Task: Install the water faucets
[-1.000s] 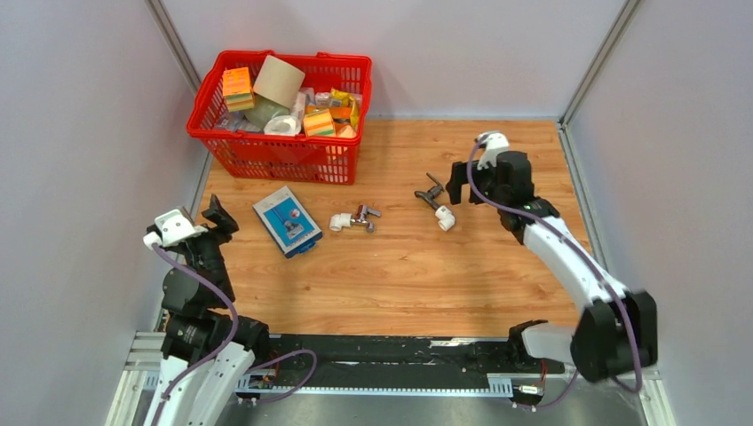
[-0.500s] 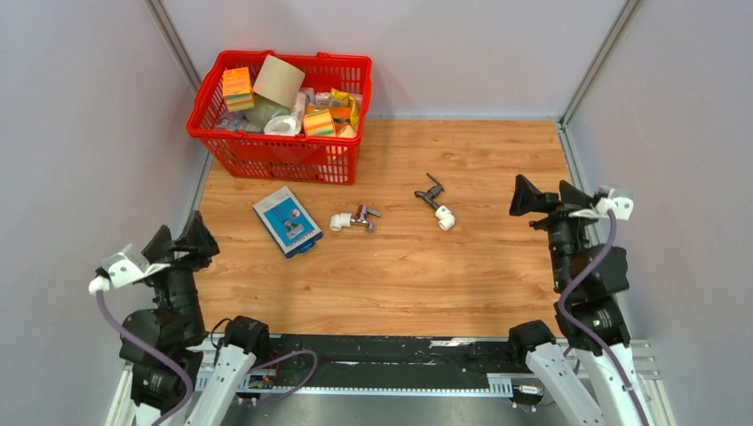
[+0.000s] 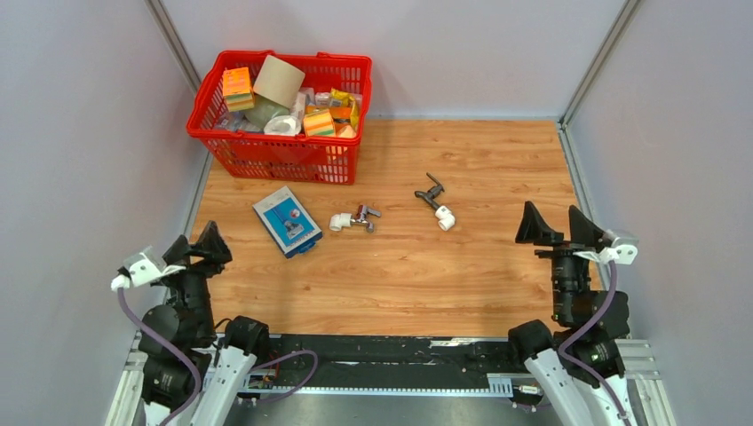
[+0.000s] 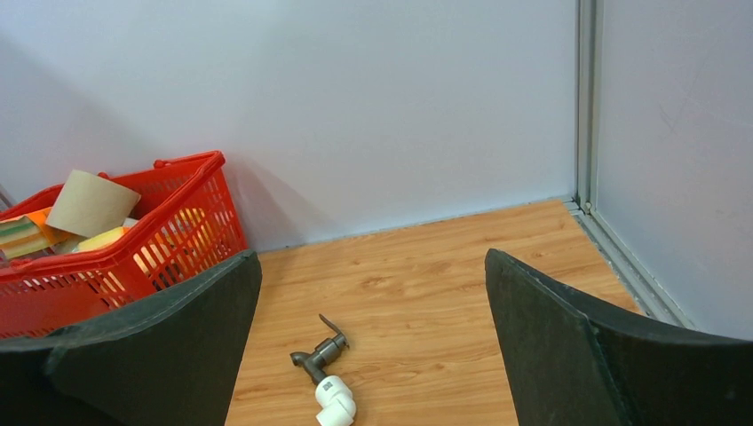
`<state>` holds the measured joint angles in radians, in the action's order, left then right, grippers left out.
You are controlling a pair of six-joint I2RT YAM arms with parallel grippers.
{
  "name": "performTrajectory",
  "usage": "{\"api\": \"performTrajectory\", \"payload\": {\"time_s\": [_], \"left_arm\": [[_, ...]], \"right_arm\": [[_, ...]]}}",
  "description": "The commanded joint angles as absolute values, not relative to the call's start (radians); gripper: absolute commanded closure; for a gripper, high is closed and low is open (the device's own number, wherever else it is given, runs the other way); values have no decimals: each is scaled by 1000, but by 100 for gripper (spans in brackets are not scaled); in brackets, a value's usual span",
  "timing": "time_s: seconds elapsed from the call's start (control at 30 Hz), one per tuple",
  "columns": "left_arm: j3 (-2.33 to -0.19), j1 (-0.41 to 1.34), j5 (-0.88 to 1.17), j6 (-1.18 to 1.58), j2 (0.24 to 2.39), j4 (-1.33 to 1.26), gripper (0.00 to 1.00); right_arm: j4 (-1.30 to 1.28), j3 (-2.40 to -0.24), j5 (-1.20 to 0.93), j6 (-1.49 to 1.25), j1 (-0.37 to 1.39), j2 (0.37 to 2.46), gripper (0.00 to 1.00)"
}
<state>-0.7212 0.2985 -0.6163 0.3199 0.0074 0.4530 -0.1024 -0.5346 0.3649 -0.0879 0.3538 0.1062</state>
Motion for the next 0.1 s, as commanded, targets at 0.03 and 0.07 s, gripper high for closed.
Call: {"api": "performTrajectory", "payload": {"time_s": [0.03,0.07], "left_arm": [[-677,293,-597,371,-87,408,23],[-670,293,-594,376,-92,394,23]], "right_arm": [[-52,-525,365,-51,365,55,0],[-54,-523,373,-52,364,49,0]]}}
